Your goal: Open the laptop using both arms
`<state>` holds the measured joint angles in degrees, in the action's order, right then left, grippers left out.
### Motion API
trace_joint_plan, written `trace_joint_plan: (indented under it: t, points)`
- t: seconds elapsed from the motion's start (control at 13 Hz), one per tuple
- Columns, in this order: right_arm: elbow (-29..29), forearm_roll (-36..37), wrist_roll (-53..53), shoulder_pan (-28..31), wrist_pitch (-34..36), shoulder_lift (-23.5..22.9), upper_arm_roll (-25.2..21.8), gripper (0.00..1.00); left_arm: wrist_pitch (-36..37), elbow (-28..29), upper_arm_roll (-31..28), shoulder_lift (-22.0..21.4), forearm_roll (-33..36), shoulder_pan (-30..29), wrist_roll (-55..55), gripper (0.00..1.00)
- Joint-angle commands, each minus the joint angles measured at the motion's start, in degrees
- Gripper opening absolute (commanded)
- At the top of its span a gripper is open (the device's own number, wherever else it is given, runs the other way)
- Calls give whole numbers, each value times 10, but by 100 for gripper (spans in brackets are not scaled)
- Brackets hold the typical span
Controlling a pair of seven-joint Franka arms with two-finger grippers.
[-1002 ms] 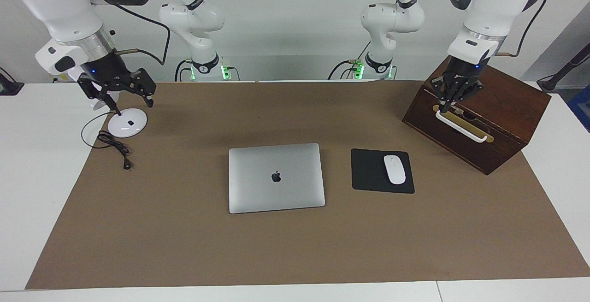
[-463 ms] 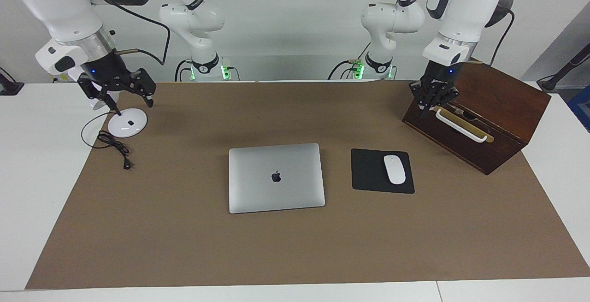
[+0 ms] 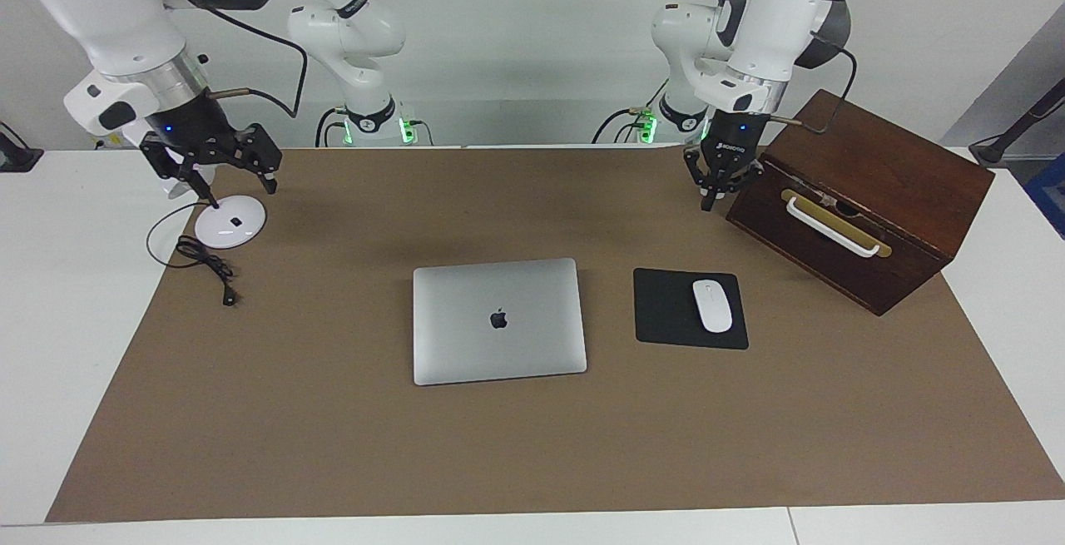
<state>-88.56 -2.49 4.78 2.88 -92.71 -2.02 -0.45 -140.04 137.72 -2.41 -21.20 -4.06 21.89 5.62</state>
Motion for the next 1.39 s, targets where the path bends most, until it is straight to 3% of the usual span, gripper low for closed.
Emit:
trace_joint_plan:
  t: [0.0,0.23,0.46,0.54,0.69,0.85,1.31]
  points:
    - [-13,-5,8,11,-15,13,-3,100,-53,59,-8,-29,-9,35,15,0]
    - [-16,-13,-27,0,-22,16,2,100,-127,98,-10,-27,-18,64,15,0]
    - [-17,-48,-282,-36,-44,22,37,100,-218,135,-11,-4,-40,96,14,0]
    - [-24,-48,-349,-73,-72,23,39,100,-236,139,-11,4,-51,103,15,0]
    - [-94,-48,-492,-144,-198,46,40,100,-304,156,-11,23,-60,119,14,0]
    - [-143,-48,-593,-192,-276,55,40,100,-355,163,-11,51,-60,131,14,0]
    - [-258,-48,-764,-238,-430,74,41,100,-454,164,-11,112,-60,164,15,0]
